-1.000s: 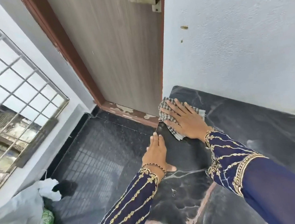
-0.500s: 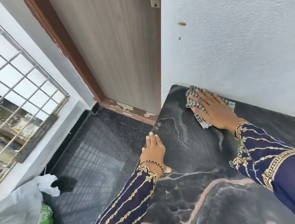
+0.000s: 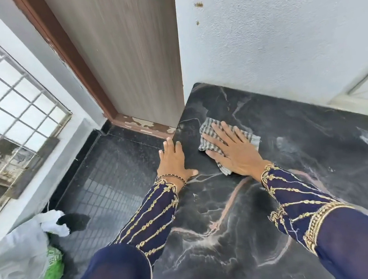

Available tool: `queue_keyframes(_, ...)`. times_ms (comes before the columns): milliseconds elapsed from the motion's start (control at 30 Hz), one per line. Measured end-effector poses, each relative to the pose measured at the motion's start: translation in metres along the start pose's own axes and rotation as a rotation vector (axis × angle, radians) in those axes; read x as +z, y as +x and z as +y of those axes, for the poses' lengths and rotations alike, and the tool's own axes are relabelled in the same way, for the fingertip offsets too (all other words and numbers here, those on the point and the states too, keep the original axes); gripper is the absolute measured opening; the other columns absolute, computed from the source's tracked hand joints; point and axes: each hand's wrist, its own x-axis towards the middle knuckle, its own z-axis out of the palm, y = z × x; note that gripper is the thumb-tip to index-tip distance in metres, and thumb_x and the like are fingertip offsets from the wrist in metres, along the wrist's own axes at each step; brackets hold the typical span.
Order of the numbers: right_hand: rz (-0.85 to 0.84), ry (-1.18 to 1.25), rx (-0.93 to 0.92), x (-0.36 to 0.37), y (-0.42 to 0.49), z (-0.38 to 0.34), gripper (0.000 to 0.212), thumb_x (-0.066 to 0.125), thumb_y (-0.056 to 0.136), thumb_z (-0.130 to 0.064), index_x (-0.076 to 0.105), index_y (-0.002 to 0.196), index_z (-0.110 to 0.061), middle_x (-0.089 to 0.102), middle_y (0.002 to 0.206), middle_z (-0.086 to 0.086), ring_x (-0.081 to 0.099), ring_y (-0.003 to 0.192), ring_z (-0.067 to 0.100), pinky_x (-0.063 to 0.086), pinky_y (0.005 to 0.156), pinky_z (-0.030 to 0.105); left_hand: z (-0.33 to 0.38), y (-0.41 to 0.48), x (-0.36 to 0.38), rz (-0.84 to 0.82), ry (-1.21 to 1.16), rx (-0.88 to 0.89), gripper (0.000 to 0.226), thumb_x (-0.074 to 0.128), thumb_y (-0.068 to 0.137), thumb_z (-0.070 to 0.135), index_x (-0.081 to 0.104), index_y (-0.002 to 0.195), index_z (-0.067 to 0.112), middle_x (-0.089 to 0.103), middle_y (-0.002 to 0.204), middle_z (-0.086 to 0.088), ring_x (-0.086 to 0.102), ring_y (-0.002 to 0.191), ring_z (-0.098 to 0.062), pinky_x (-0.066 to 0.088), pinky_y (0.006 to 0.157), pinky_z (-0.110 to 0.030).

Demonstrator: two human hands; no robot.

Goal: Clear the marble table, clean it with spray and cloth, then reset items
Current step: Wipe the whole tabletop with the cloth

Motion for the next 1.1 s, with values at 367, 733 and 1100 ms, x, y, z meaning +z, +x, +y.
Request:
queue_keyframes(367,-0.02,0.029,-0.202,0.03,-0.171,-0.156,0.057,0.021,0.103,-0.06,0.016,0.157,-0.042,0.006,0.169,-0.002,0.0,0.156,0.024,0.011,0.125,0.052,-0.05,-0.147,0.047,0.087,-0.226,-0.008,0.055,0.04,0.088,-0.001,0.04,0.142,0.01,0.029,0.157,-0.011,0.024,0.146,-0.033,0.028,0.117,-0.046)
queue_keyframes(733,-0.011,-0.004,-0.352,0.034,-0.253,-0.166,0.056,0.027,0.105,-0.057,0.022,0.158,-0.037,0.017,0.168,0.0,0.008,0.156,0.025,0.018,0.124,0.051,-0.027,-0.184,0.067,0.056,-0.078,0.171,0.045,0.044,0.089,0.007,0.051,0.133,0.013,0.051,0.144,-0.008,0.037,0.142,-0.021,0.016,0.119,-0.044)
queue_keyframes(1100,-0.003,0.046,-0.237,0.009,-0.182,-0.071,0.055,0.032,0.103,-0.056,0.033,0.154,-0.036,0.019,0.166,-0.003,0.013,0.155,0.023,0.011,0.126,0.048,0.031,-0.106,0.044,0.041,0.004,0.252,0.04,0.046,0.093,0.019,0.05,0.133,0.013,0.057,0.134,-0.005,0.052,0.124,-0.025,0.039,0.106,-0.039)
